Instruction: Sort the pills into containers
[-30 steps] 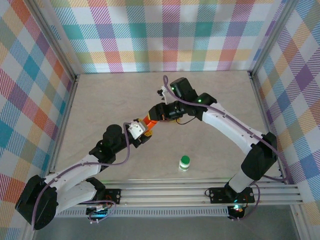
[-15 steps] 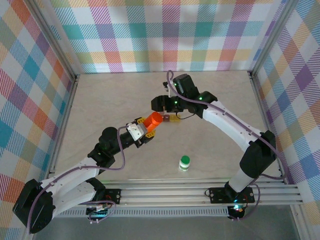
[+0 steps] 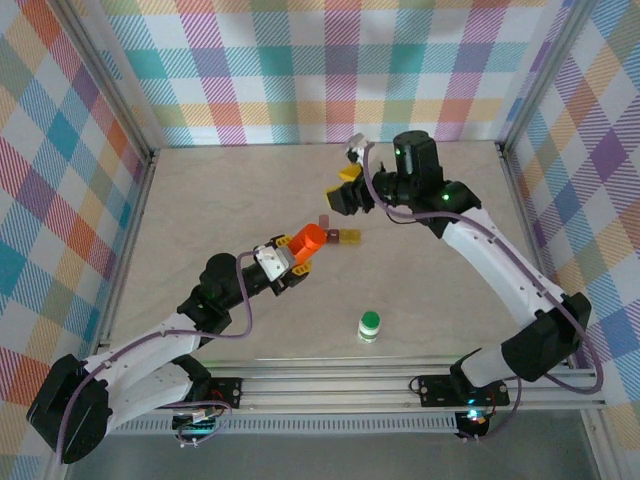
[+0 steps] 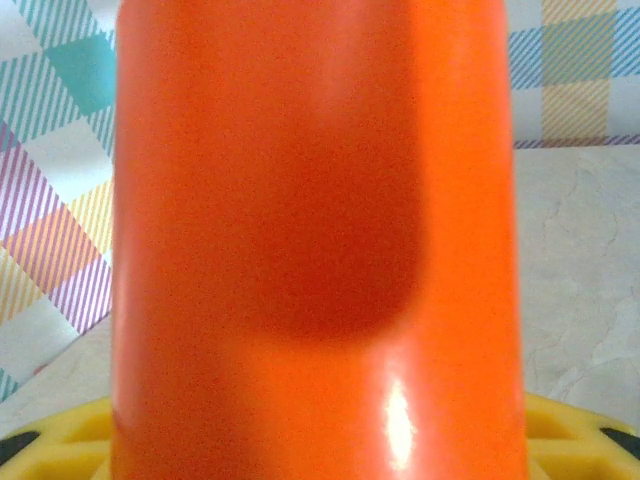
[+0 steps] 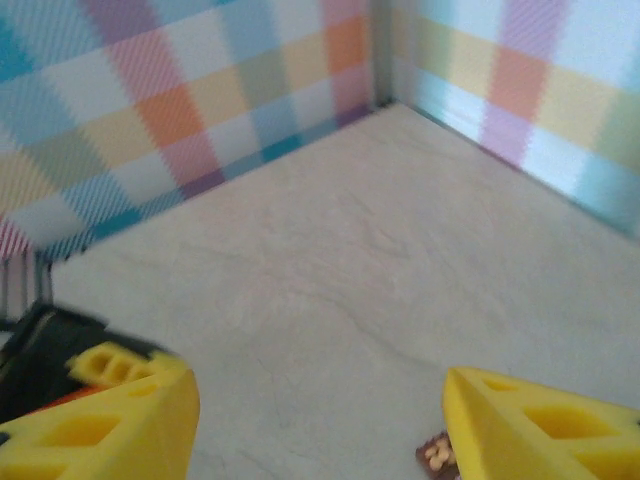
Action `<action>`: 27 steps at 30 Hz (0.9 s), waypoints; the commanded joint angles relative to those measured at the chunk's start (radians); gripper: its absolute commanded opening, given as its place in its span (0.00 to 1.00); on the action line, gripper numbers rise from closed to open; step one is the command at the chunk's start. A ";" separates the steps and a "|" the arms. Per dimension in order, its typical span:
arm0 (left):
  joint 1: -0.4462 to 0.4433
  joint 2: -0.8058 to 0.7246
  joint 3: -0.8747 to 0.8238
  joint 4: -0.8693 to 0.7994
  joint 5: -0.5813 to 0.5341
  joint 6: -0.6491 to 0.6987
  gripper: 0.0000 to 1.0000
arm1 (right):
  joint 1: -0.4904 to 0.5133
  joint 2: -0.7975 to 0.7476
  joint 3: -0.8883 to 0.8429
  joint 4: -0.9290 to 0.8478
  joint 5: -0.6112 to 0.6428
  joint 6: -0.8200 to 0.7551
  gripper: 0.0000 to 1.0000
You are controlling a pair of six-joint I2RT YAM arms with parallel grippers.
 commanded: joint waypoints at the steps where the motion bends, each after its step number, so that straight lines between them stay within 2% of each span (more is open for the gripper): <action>1: -0.007 0.024 0.027 -0.012 0.046 -0.007 0.00 | 0.006 -0.019 -0.019 -0.059 -0.207 -0.380 0.66; 5: -0.007 0.027 0.027 -0.013 0.048 -0.008 0.00 | 0.005 -0.011 -0.020 -0.140 -0.311 -0.545 0.67; 7: -0.007 0.031 0.027 -0.026 0.056 -0.001 0.00 | 0.005 -0.006 -0.034 -0.199 -0.371 -0.675 0.69; 10: -0.007 0.036 0.036 -0.050 0.082 0.004 0.00 | 0.006 0.009 -0.037 -0.290 -0.409 -0.828 0.71; 19: -0.007 0.057 0.040 -0.042 0.124 0.005 0.00 | 0.009 0.095 0.069 -0.560 -0.469 -1.055 0.72; 23: -0.007 0.057 0.038 -0.035 0.132 0.000 0.00 | 0.031 0.105 0.057 -0.548 -0.438 -1.069 0.77; 27: -0.007 0.061 0.045 -0.048 0.149 0.001 0.00 | 0.051 0.132 0.082 -0.545 -0.400 -1.072 0.77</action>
